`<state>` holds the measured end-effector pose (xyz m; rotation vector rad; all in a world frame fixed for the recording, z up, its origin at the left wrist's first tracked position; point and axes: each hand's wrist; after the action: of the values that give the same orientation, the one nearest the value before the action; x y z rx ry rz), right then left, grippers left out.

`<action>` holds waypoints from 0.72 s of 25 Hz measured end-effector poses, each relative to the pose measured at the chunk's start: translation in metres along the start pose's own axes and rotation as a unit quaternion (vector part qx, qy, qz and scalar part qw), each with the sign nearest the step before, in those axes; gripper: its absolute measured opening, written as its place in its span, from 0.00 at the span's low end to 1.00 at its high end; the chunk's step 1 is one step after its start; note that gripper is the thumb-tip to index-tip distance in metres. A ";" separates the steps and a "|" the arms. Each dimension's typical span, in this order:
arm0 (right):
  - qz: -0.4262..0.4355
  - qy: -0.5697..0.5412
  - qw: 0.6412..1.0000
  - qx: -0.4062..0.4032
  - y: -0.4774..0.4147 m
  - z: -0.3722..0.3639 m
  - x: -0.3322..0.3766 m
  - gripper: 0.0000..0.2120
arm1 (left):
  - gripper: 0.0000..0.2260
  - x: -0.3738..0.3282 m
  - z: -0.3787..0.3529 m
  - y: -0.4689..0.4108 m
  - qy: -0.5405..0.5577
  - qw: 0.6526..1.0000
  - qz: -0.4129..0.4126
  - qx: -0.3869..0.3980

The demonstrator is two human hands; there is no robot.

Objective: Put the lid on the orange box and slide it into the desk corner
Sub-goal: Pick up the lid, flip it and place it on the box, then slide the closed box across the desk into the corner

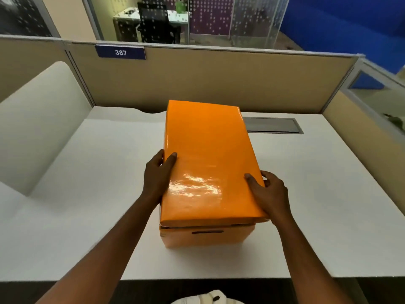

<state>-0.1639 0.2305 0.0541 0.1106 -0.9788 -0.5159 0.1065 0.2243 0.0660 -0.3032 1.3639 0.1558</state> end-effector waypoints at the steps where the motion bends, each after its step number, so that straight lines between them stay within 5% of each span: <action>1: 0.004 -0.006 1.000 -0.006 0.000 -0.003 -0.005 0.28 | 0.20 0.007 -0.001 0.004 -0.013 1.000 -0.007 0.005; 10: 0.008 -0.022 0.999 -0.028 -0.005 -0.024 -0.028 0.26 | 0.29 0.034 -0.004 0.003 -0.042 0.997 0.046 0.041; 18: 0.004 0.015 0.999 -0.032 -0.010 -0.038 -0.021 0.30 | 0.21 0.047 0.005 -0.003 -0.015 0.996 0.056 0.062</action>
<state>-0.1460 0.2262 0.0130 0.0567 -0.9319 -0.5370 0.1214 0.2193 0.0215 -0.1204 1.3552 0.1666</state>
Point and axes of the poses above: each hand's wrist, its own y-axis away from the middle knuckle, its own z-axis out of the back of the hand, x = y × z, and after that the axes turned 14 degrees about -z, right-handed
